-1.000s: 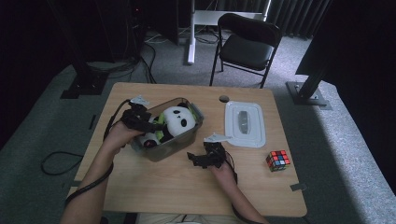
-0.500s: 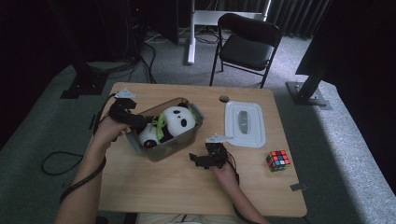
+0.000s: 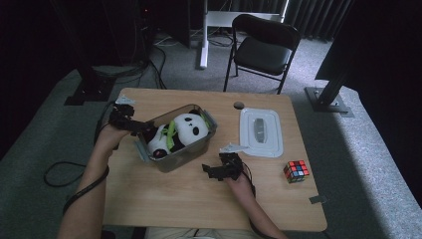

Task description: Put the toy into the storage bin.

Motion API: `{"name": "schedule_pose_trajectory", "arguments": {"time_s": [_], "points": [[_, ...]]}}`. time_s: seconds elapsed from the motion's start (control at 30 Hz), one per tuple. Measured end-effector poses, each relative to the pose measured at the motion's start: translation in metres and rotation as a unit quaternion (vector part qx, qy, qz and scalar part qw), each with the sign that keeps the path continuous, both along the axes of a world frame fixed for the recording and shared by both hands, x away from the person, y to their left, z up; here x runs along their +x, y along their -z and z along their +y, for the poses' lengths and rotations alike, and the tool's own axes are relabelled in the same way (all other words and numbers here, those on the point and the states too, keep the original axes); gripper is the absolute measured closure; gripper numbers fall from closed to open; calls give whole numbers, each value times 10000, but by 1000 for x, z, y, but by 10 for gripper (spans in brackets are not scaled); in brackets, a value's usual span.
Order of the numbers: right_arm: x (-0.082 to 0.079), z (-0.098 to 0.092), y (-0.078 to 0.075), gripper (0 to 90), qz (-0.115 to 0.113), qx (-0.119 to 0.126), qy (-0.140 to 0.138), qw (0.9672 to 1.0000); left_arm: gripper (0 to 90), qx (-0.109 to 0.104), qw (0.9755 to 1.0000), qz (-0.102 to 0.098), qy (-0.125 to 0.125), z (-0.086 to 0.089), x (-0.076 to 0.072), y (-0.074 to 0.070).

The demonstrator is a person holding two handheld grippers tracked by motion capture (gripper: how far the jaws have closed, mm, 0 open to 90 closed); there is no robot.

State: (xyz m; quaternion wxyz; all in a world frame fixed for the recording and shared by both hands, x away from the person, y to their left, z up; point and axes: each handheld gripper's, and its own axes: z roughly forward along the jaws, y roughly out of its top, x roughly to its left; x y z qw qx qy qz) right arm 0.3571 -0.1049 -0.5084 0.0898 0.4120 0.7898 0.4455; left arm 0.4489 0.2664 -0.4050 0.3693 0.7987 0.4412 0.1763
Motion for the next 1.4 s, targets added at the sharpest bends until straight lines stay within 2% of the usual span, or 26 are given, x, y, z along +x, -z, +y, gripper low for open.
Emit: {"name": "schedule_pose_trajectory", "arguments": {"time_s": [0.17, 0.2, 0.23, 0.37, 0.47, 0.5, 0.57, 0.6, 0.67, 0.7, 0.77, 0.97, 1.03, 1.07, 1.13, 1.27, 1.4], "points": [[0, 1, 0, 116, 21, 9, -11, 10000, 6, 36, 9999, 114, -98, -4, 3, 12], [0, 1, 0, 116, 11, 0, -10, 10000, 10, 101, 9998, 113, -140, -6, 4, 16], [-1, 0, 0, 116, -8, -5, 0, 10000, 10, 56, 9997, 175, -152, -5, 4, 16], [0, -1, 0, 116, 2, 5, 18, 10000, 10, 63, 9998, 99, -145, -6, 1, 15], [0, -2, 1, 116, 12, 15, 16, 10000, 10, 4, 10000, 17, -92, -7, -1, 11], [0, -2, 1, 116, 22, 23, 15, 10000, 10, 50, 9999, -47, -123, -7, -1, 7], [0, -1, 1, 116, 13, 18, -7, 10000, 10, -43, 9993, -331, -139, -4, -1, -1], [0, -1, 0, 116, 13, 27, -13, 10000, 10, -43, 9993, -331, -139, -4, -1, -1], [0, -2, 0, 116, 5, 36, -4, 10000, 10, -185, 9986, -456, -191, 3, 1, -5], [0, -2, 0, 116, 5, 36, -4, 10000, 10, -185, 9986, -456, -191, 3, 1, -5], [0, -2, 1, 116, 21, 48, -13, 10000, 10, -359, 9975, -505, -345, 12, 7, -4], [0, -1, 1, 116, 51, 39, -36, 10000, 10, -579, 9932, -626, -789, 34, 28, 13], [0, -1, 2, 116, 59, 40, -40, 10000, 10, -610, 9924, -649, -847, 38, 32, 19], [1, -2, 2, 116, 53, 42, -24, 10000, 10, -465, 9917, -783, -904, 40, 37, 27], [1, -2, 2, 116, 63, 57, -17, 10000, 10, -407, 9911, -807, -979, 41, 41, 38], [1, -3, 2, 116, 71, 64, 2, 10000, 10, -379, 9917, -645, -1041, 40, 48, 54], [2, -4, 3, 116, 99, 75, 7, 9999, 10, -144, 9941, -498, -949, 32, 53, 68]]}}
